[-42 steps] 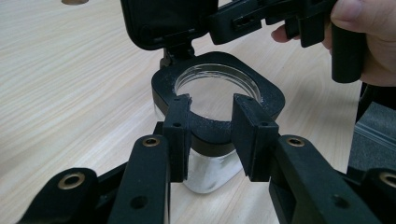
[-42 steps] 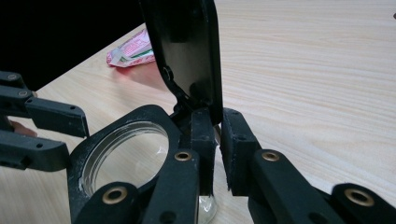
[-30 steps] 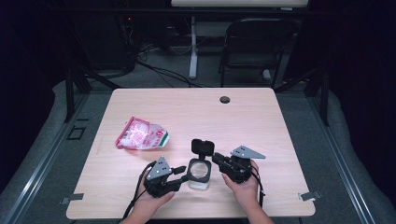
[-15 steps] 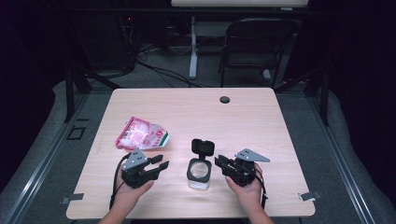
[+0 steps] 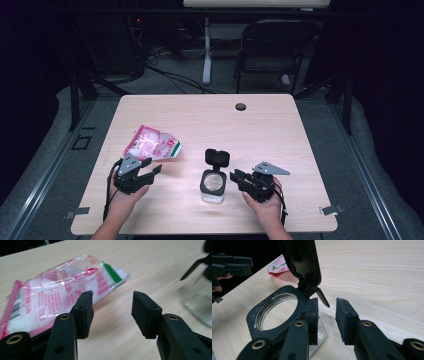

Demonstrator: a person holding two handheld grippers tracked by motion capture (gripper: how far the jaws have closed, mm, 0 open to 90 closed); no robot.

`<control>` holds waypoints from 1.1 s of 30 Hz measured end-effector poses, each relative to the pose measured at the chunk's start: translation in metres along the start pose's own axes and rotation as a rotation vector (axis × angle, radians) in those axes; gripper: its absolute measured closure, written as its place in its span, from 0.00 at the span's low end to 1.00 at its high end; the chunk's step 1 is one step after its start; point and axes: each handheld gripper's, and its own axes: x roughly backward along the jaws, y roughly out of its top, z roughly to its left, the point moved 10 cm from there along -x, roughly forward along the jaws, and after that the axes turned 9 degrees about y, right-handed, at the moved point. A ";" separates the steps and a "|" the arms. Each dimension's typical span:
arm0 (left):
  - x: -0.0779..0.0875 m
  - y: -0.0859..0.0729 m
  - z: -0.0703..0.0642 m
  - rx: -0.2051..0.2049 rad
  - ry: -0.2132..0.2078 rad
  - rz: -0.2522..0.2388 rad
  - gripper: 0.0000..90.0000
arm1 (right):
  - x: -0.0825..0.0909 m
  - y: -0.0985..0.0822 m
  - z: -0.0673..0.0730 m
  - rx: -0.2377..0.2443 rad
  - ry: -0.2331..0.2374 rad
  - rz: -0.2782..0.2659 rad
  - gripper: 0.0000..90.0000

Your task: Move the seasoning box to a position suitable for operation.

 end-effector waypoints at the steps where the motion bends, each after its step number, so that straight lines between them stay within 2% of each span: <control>1: -0.002 -0.001 0.002 -0.008 0.016 0.005 0.55 | 0.000 -0.001 0.000 -0.003 0.000 0.003 0.80; 4: -0.007 -0.004 0.004 -0.025 0.037 0.014 0.53 | 0.002 -0.001 -0.001 -0.024 0.005 -0.011 0.80; 5: -0.013 -0.010 0.007 -0.075 0.056 0.035 0.52 | 0.003 0.000 -0.001 -0.037 0.008 -0.017 0.79; 7: -0.019 -0.014 0.009 -0.097 0.073 0.057 0.52 | 0.004 0.000 -0.003 -0.050 0.011 -0.022 0.79; 10: -0.024 -0.015 0.010 -0.104 0.074 0.068 0.52 | 0.007 -0.002 -0.005 -0.074 0.009 -0.024 0.78; 14: -0.030 -0.012 0.011 -0.122 0.092 0.066 0.51 | 0.012 -0.005 -0.006 -0.074 0.002 -0.023 0.78; 20: -0.052 -0.010 0.008 -0.187 0.115 0.075 0.49 | 0.031 -0.011 -0.011 -0.096 -0.033 -0.052 0.78; 21: -0.052 -0.010 0.008 -0.187 0.115 0.075 0.49 | 0.034 -0.011 -0.011 -0.103 -0.037 -0.057 0.78; 24: -0.066 -0.012 0.013 -0.228 0.150 0.109 0.48 | 0.044 -0.013 -0.013 -0.117 -0.050 -0.071 0.78; 29: -0.076 -0.012 0.014 -0.261 0.191 0.114 0.48 | 0.057 -0.014 -0.015 -0.147 -0.062 -0.103 0.77; 33: -0.078 -0.010 0.012 -0.285 0.196 0.112 0.49 | 0.060 -0.016 -0.017 -0.170 -0.063 -0.108 0.77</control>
